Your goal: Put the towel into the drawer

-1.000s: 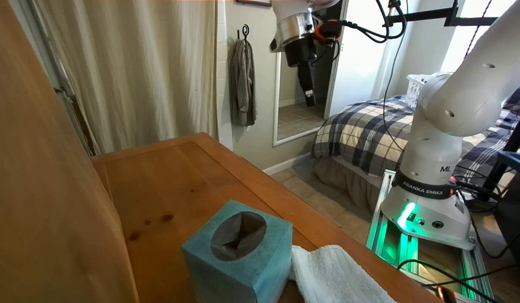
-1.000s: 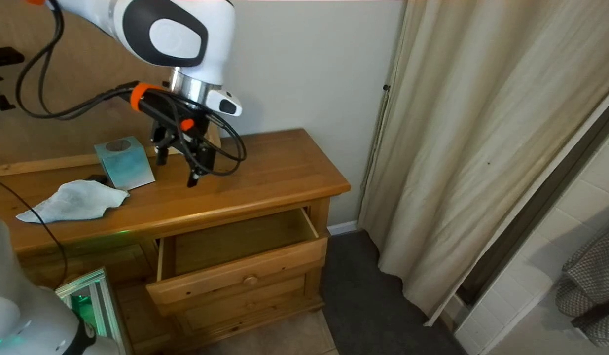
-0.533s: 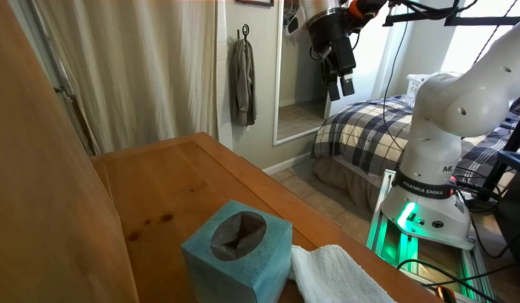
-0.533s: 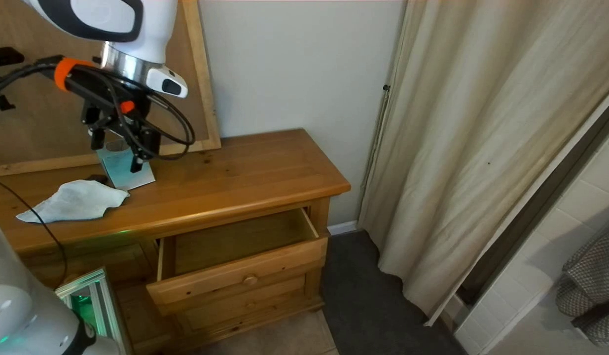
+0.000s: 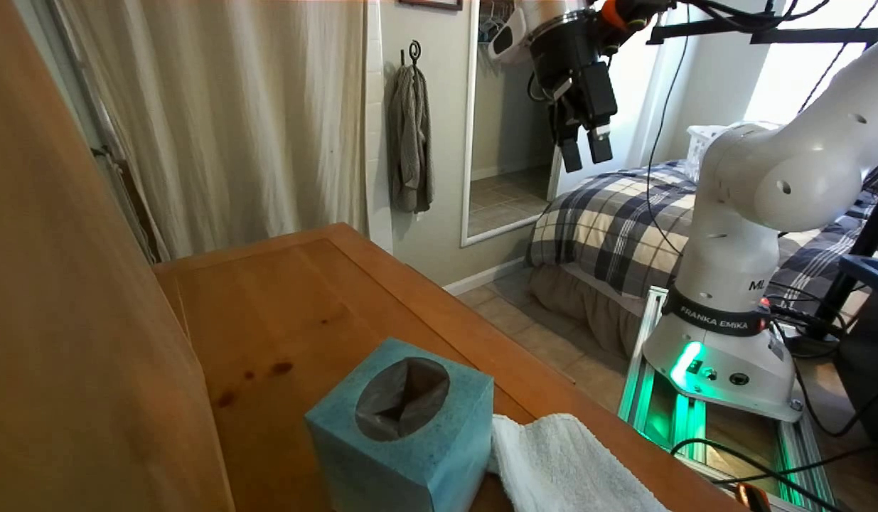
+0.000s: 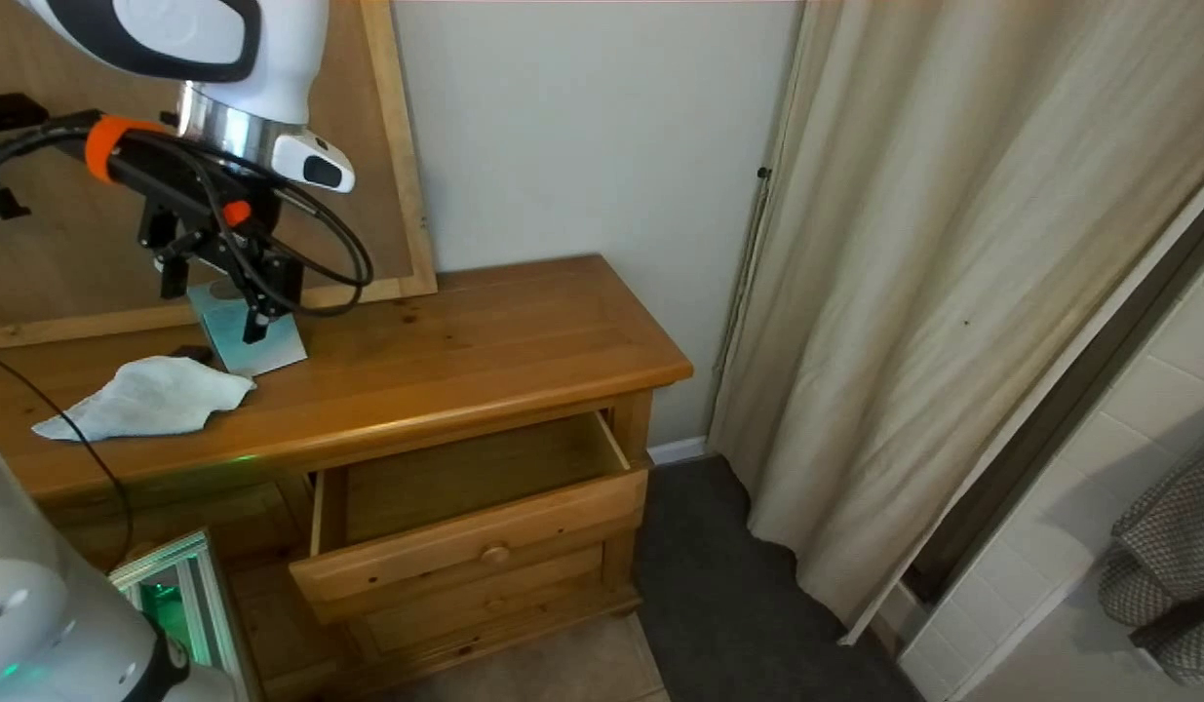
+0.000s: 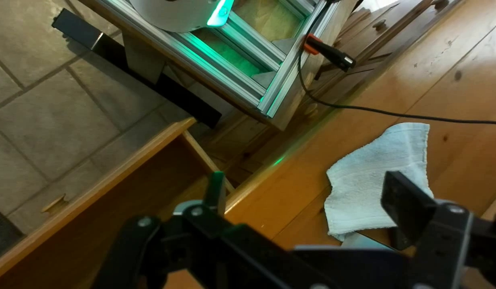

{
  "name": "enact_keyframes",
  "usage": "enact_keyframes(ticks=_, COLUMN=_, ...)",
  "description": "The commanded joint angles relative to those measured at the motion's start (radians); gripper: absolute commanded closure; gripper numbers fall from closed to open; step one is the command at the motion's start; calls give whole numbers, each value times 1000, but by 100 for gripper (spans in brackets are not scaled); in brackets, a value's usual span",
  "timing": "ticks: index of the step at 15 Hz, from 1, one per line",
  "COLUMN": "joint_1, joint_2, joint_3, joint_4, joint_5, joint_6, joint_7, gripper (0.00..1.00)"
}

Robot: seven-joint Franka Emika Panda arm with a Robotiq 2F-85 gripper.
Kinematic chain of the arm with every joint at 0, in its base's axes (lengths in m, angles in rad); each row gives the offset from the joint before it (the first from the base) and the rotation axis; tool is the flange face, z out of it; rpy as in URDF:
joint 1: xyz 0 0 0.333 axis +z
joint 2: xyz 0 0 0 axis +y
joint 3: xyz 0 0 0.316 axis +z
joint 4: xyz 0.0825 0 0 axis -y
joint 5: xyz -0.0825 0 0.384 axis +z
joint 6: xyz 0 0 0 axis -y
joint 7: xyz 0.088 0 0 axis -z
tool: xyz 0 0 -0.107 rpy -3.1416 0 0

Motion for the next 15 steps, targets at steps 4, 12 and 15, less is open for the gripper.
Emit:
enact_keyframes(ticks=4, joint_1=14, joint_2=-18, joint_3=89, joint_4=-74, joint_5=92, joint_6=39, joint_7=99, gripper=0)
enact_keyframes(ticks=12, joint_1=62, joint_2=-92, joint_3=247, joint_4=-228, joint_5=414, joint_6=281, joint_7=329, gripper=0)
enact_keyframes(ticks=15, joint_1=131, joint_2=-57, joint_3=269, joint_4=-254, joint_5=503, joint_6=335, joint_7=238, gripper=0)
